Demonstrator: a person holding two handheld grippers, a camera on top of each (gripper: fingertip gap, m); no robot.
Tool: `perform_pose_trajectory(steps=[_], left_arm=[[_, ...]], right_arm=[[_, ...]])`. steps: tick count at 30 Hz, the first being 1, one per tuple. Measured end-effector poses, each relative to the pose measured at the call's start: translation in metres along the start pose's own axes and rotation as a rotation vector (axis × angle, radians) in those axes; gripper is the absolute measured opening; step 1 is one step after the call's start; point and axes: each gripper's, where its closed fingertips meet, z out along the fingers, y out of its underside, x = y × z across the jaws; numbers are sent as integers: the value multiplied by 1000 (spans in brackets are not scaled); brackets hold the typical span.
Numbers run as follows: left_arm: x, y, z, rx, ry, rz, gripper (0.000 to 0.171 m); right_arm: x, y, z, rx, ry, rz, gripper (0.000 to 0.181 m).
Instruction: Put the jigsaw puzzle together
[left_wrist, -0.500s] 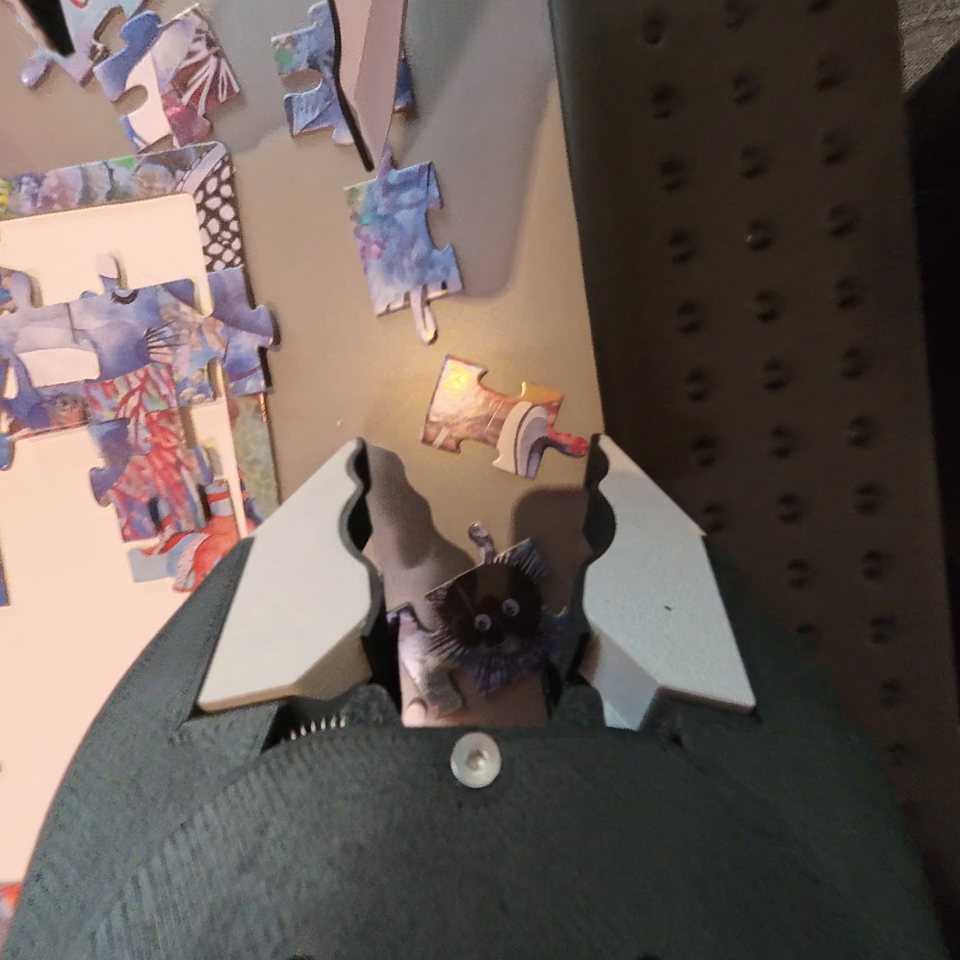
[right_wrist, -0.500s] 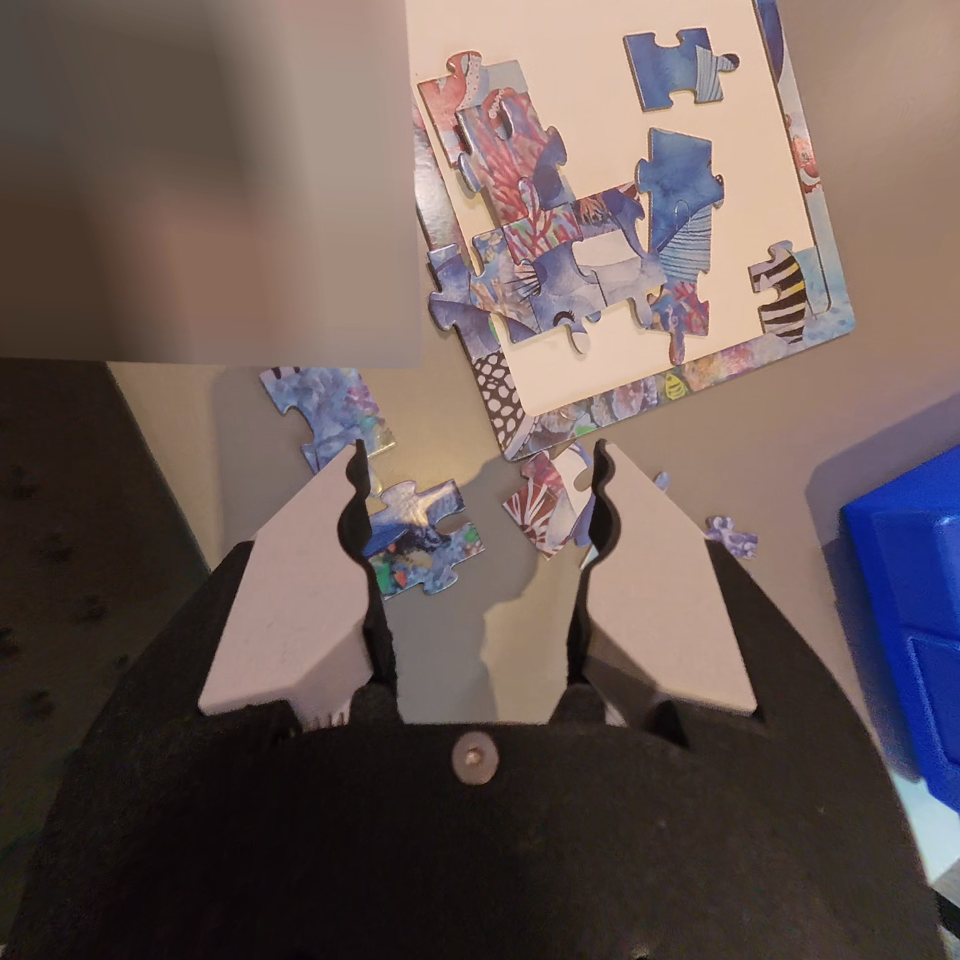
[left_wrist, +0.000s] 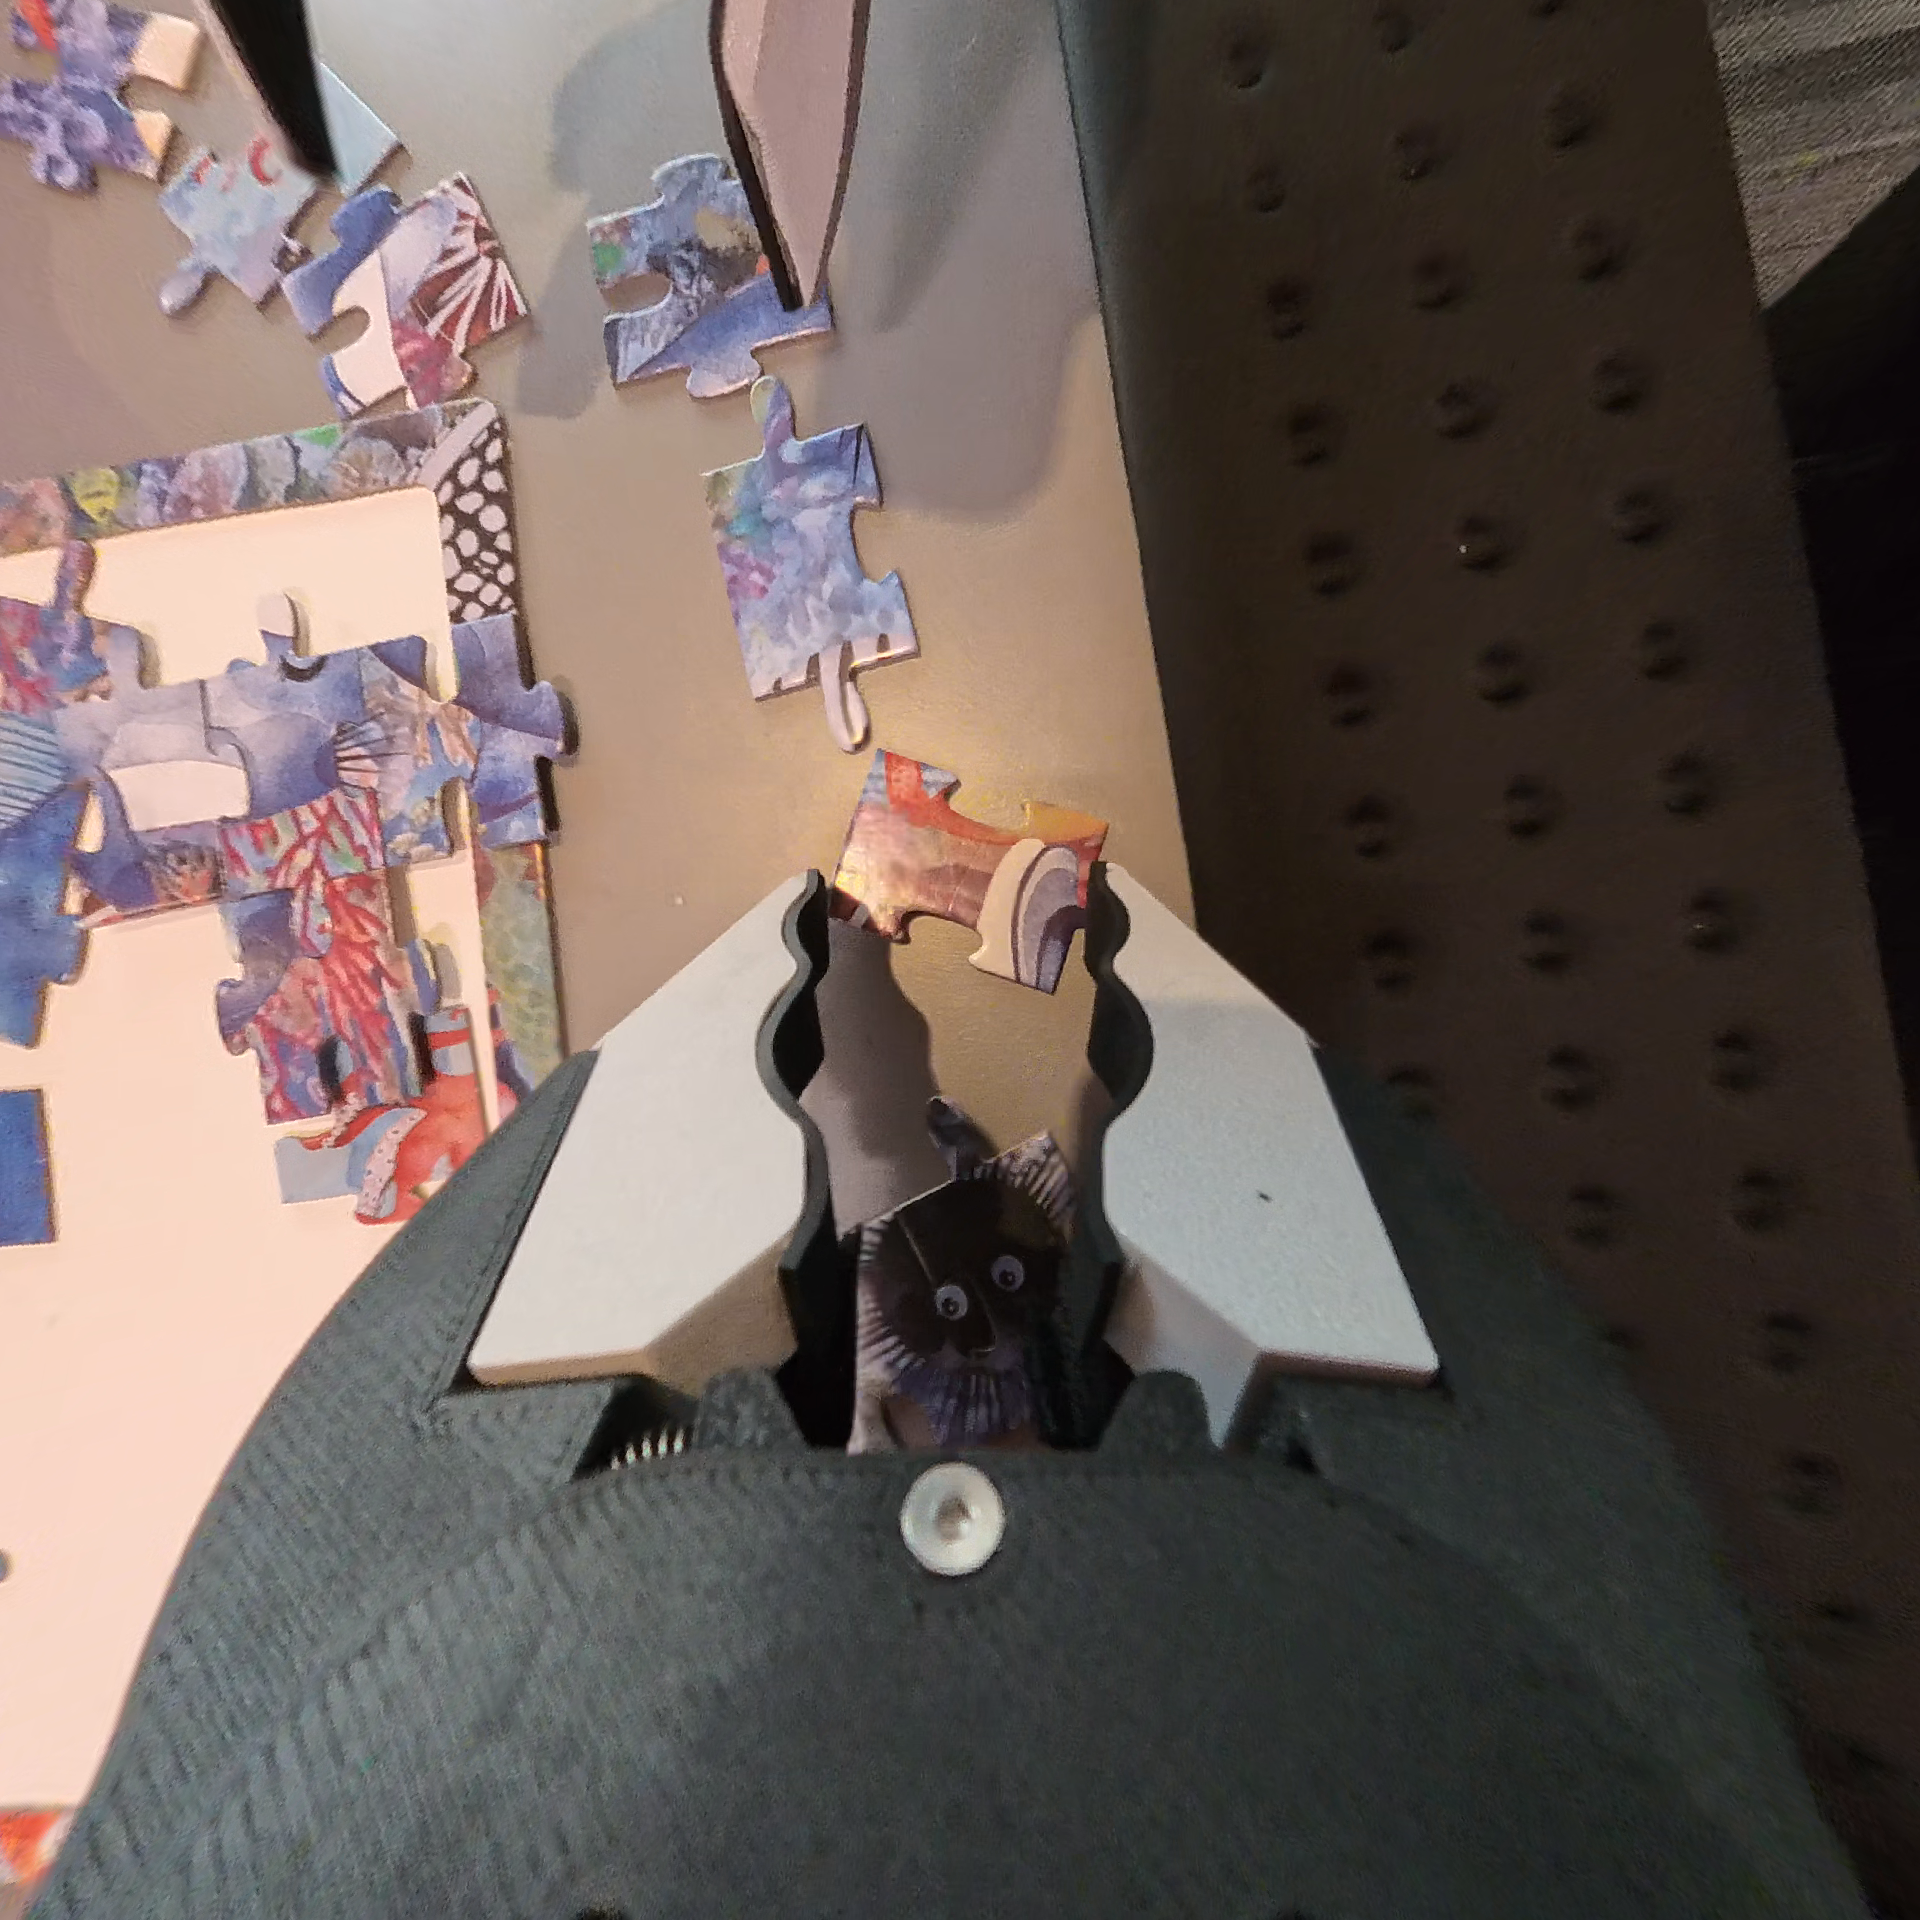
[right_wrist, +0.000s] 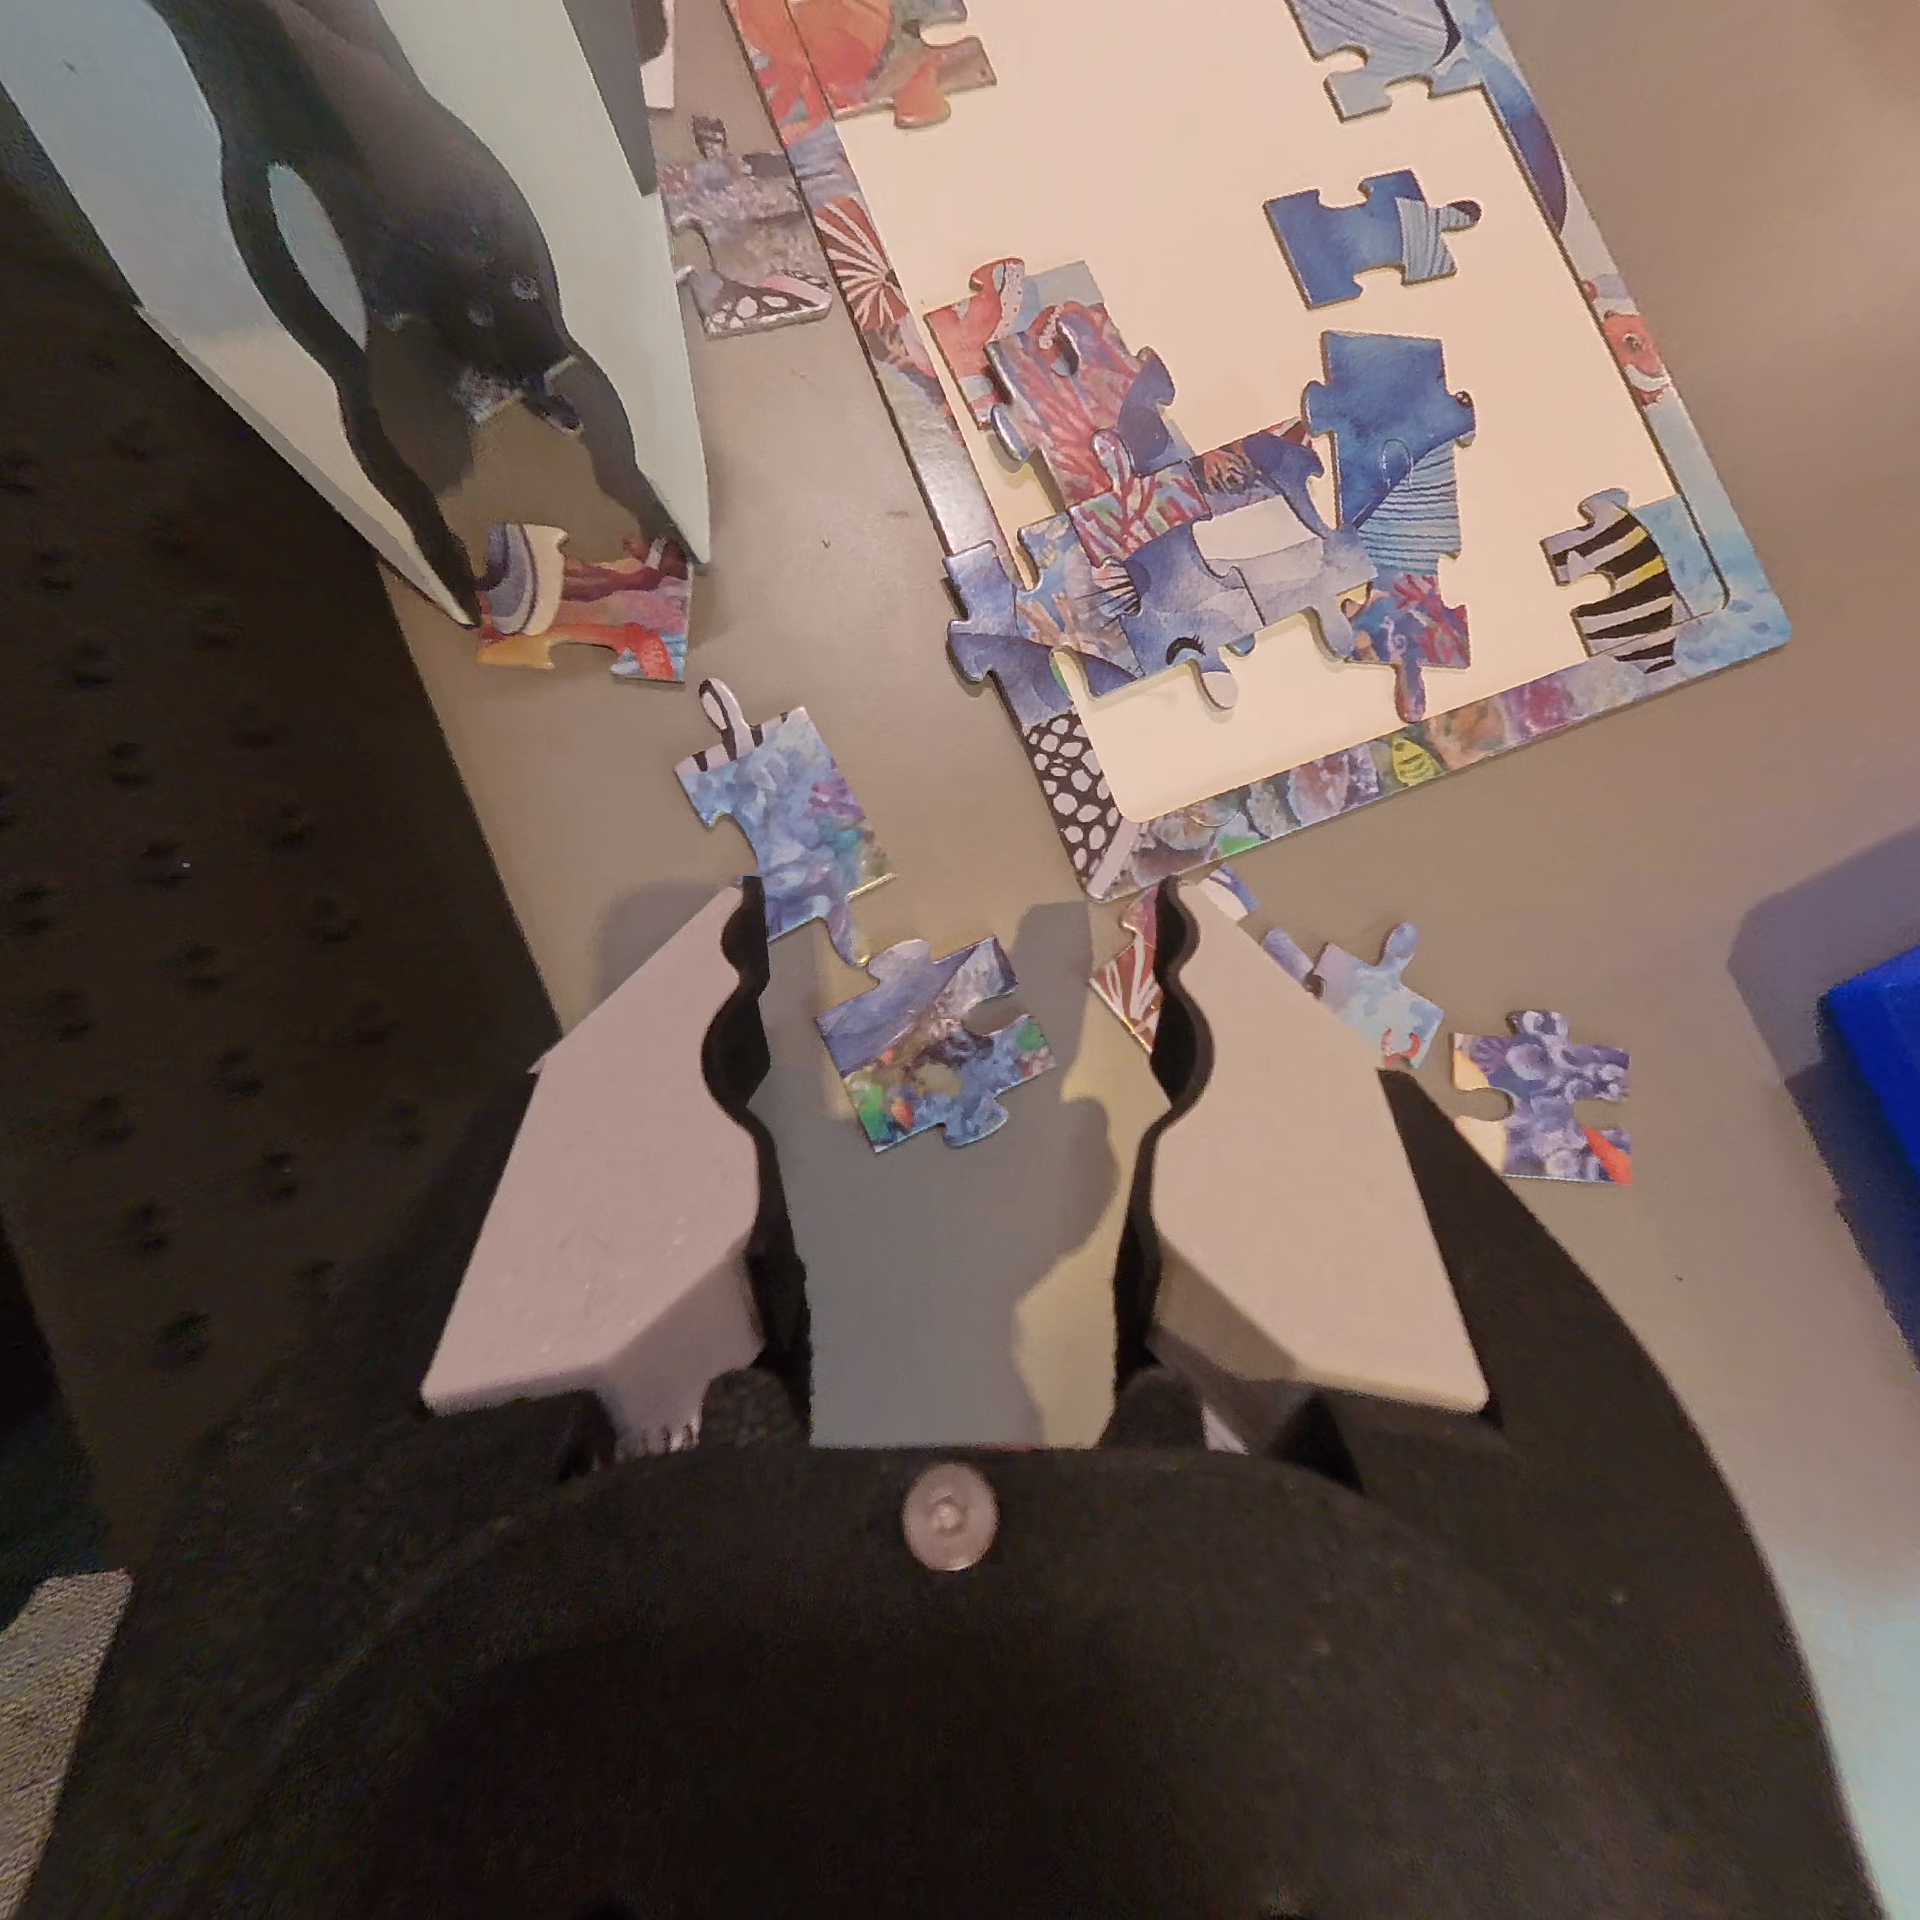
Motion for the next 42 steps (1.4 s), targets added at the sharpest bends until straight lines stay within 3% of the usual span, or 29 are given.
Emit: perform_pose_trajectory(steps=[5,10,14,16,19,23,25,31,36,42], left_arm=[[-11,-4,-5,-12,-180,193,49],[-18,-9,-10,-18,-338,395,49],[-17,-12,-11,-5,-388,482,49],[-17,-12,-12,2,-391,494,49],[-17,-10,-11,-1,-405,527,41],[-33,-18,-30,81,-464,441,43],[-52,-15,-42,93,-515,364,60],[-79,-6,-54,194,-494,117,59],[-89,-6,-54,201,-506,73,34],[-91,-10,-53,233,-493,47,18]], right_arm=[[-27,-16,11,48,-143,11,49],[-50,-38,31,73,-295,45,43],[-51,-42,51,32,-338,66,37],[-60,-47,54,45,-398,60,15],[-58,-50,57,47,-403,65,11],[-43,-65,47,132,-390,116,0],[-34,-73,41,189,-393,146,0],[-7,-94,25,388,-414,294,0],[6,-103,12,536,-492,430,0],[8,-100,10,562,-536,464,0]])
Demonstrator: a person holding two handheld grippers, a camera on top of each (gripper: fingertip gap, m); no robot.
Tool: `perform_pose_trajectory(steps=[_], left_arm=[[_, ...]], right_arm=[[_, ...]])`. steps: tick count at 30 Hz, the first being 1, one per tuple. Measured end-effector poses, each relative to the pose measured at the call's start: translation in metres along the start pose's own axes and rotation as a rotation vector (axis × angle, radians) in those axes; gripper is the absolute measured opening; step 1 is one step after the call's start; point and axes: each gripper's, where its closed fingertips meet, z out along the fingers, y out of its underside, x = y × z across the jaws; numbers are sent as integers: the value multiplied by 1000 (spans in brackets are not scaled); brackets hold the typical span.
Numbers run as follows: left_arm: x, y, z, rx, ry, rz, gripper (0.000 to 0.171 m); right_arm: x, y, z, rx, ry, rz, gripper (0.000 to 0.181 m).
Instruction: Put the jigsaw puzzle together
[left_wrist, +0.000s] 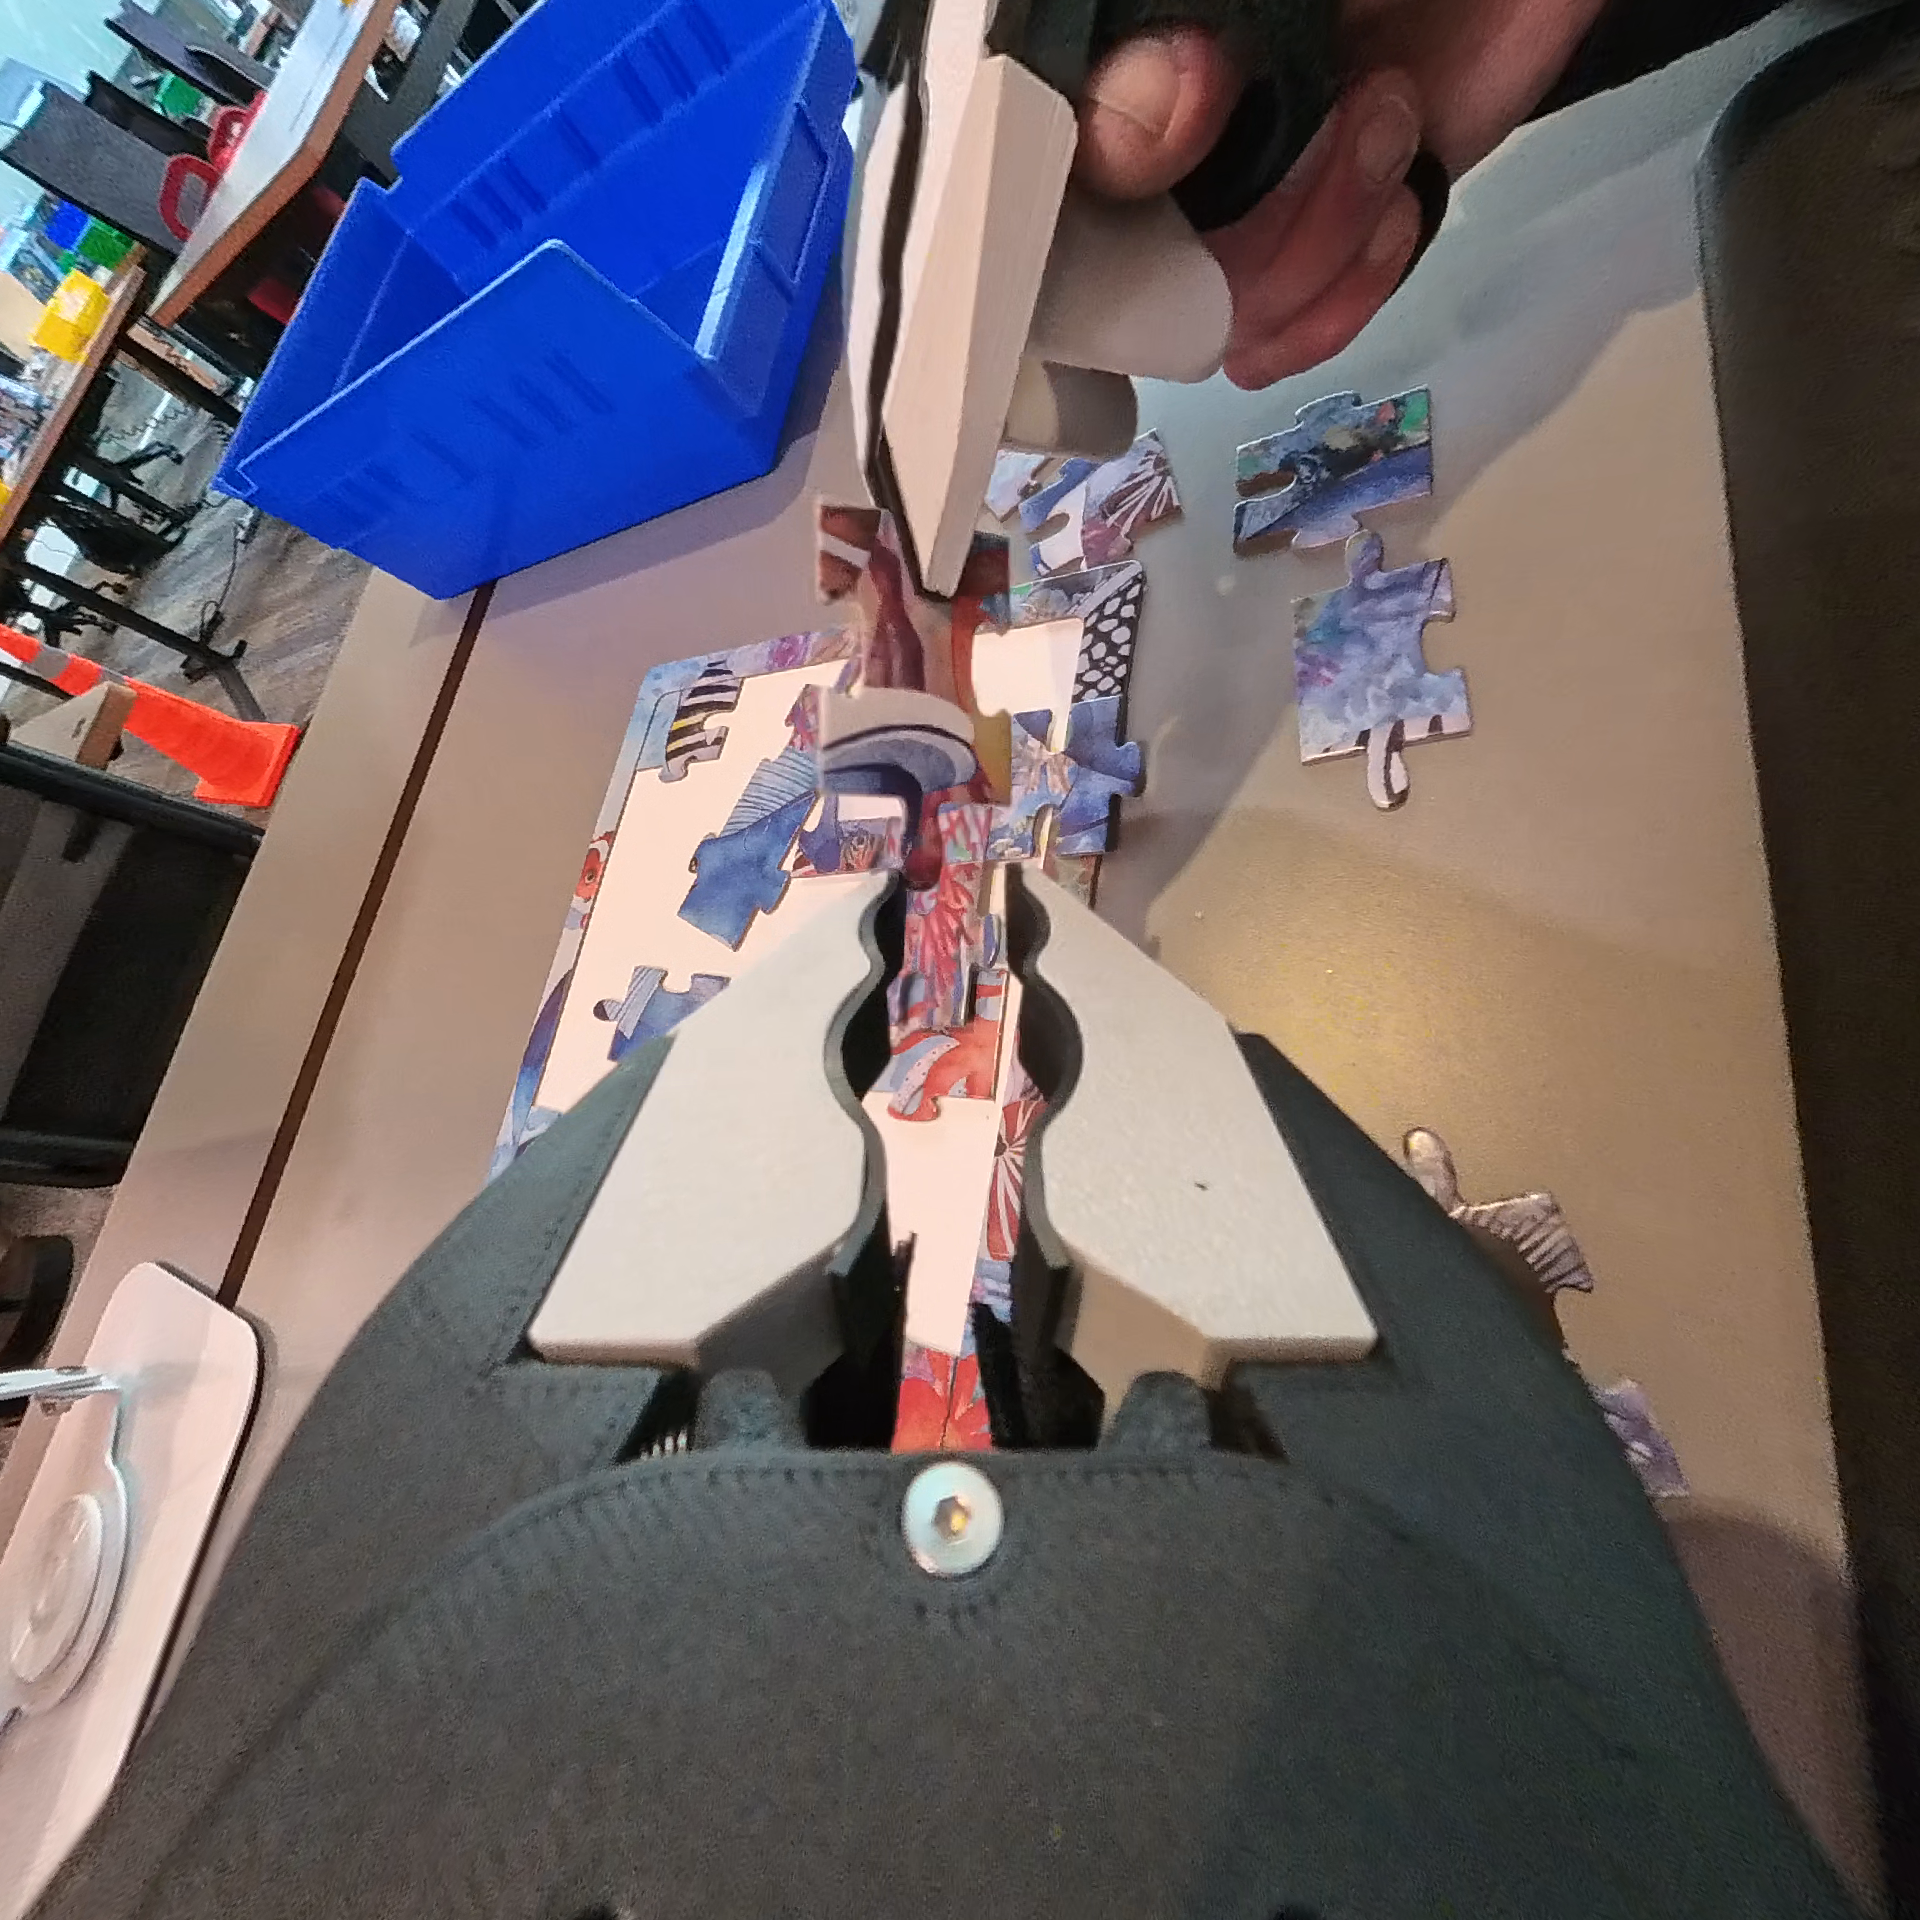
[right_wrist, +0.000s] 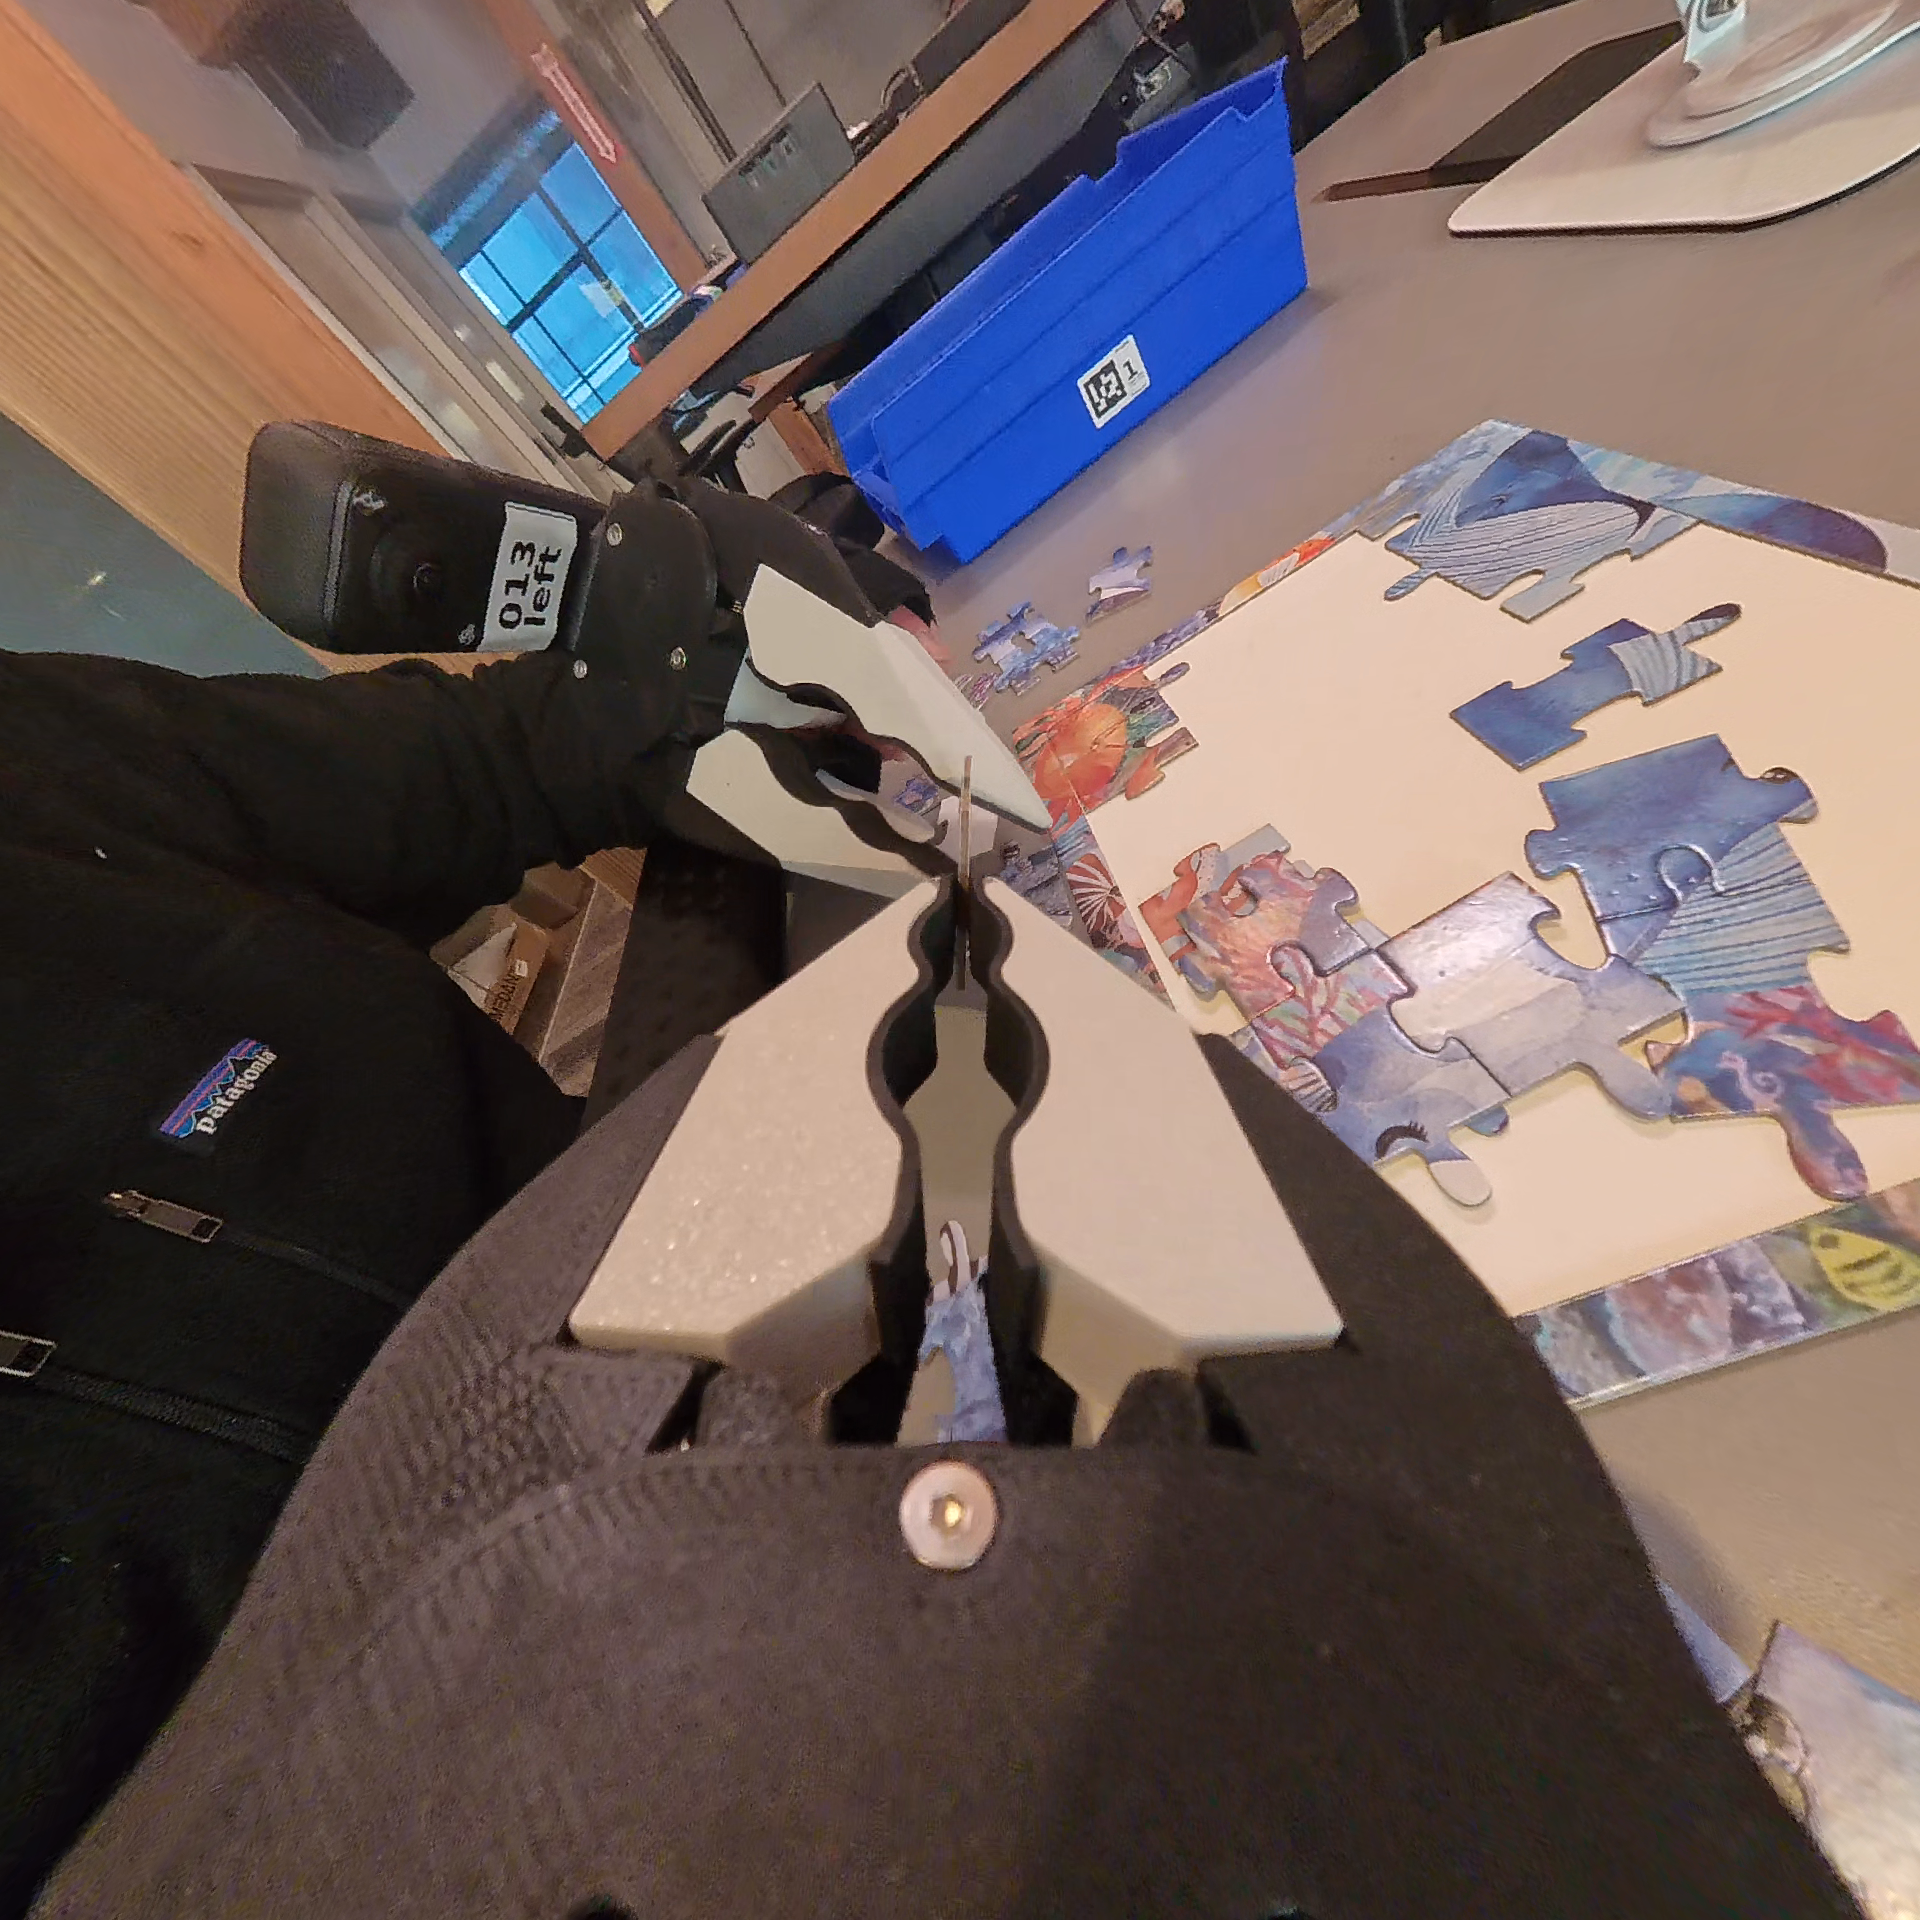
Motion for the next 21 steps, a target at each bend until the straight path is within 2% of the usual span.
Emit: perform_pose_trajectory(steps=[4,10,13,21], left_arm=[[1,-1,-1,4,-13,13,13],[6,1,-5,-21,-57,69,19],[8,-1,-4,-28,-83,108,6],[6,3,-6,-34,-29,40,6]], right_arm=[[-1,3,1,-7,-12,5,0],[-4,7,4,-18,-31,10,0],[-6,12,9,-37,-43,12,0],[-2,12,11,-25,-26,22,3]])
